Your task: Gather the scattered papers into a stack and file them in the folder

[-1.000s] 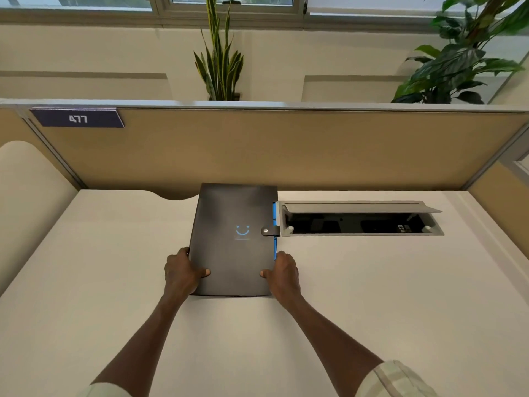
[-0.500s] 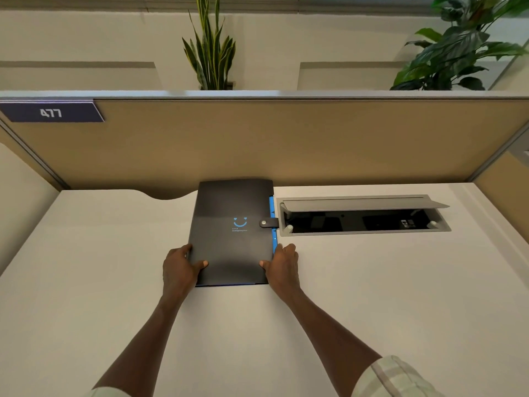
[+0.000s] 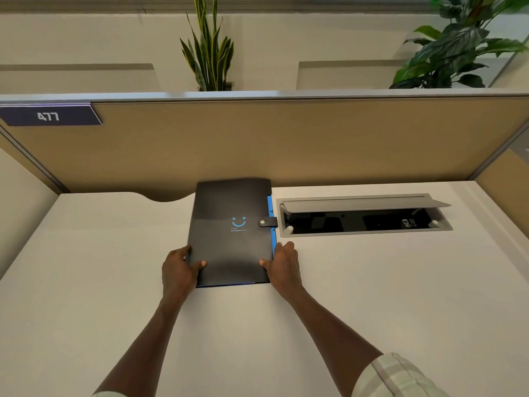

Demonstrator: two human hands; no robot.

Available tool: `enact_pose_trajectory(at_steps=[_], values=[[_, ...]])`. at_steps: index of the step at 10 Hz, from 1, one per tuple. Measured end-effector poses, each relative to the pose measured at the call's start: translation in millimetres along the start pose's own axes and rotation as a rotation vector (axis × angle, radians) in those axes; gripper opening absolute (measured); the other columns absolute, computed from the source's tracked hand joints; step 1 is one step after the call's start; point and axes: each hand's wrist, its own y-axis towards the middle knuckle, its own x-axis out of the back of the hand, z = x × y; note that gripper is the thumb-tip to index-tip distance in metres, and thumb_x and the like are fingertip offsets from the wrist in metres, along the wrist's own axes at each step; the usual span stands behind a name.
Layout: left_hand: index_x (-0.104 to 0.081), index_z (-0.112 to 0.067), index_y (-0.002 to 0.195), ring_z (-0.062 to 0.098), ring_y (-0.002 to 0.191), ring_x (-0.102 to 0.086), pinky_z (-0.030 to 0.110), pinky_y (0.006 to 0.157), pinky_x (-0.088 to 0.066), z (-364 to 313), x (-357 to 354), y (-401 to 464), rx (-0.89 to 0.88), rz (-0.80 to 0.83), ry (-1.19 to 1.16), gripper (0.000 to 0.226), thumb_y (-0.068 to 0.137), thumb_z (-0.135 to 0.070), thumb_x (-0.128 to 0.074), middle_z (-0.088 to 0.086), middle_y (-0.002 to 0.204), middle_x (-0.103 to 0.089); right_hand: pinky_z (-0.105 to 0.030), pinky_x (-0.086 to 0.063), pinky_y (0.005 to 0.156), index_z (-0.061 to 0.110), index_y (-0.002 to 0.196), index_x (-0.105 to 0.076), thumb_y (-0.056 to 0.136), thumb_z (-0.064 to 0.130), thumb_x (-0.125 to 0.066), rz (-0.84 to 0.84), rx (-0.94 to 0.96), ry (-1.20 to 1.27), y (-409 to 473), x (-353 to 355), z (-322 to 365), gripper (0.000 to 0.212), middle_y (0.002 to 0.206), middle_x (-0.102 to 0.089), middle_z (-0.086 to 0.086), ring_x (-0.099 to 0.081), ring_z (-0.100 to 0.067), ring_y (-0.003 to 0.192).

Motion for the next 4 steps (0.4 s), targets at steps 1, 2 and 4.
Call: enact_pose_trajectory(at_steps=[1,2,4], values=[[-0.054,-0.004,0.137,0.035,0.123,-0.052,0.041,0.104,-0.038,1,0,2,-0.004,0.001,0.003,0.063,0.081,-0.022,-0.077,0.019,0.133,-0.057,-0.028,-0.047,0.081,0.007,0.125,-0.049,0.089,0.04,-0.064,0.012,0.004,-0.004,1,1,0,0.051,0.121,-0.047,-0.01,-0.049,-0.021,0.108],[-0.053,-0.004,0.137,0.035,0.124,-0.051,0.041,0.105,-0.038,0,2,3,-0.005,0.026,0.029,0.062,0.084,-0.024,-0.075,0.019,0.134,-0.057,-0.027,-0.046,0.082,0.006,0.13,-0.047,0.09,0.041,-0.062,0.046,0.006,-0.001,1,7,0,0.055,0.124,-0.047,-0.01,-0.049,-0.021,0.111],[-0.057,-0.003,0.117,0.038,0.105,-0.058,0.041,0.081,-0.048,-6,2,-20,-0.15,-0.064,0.008,0.033,0.088,-0.018,-0.064,0.016,0.111,-0.063,-0.03,-0.045,0.085,0.005,0.123,-0.049,0.094,0.047,-0.051,0.033,0.051,-0.007,-7,20,-6,0.051,0.12,-0.049,-0.012,-0.049,-0.024,0.111]])
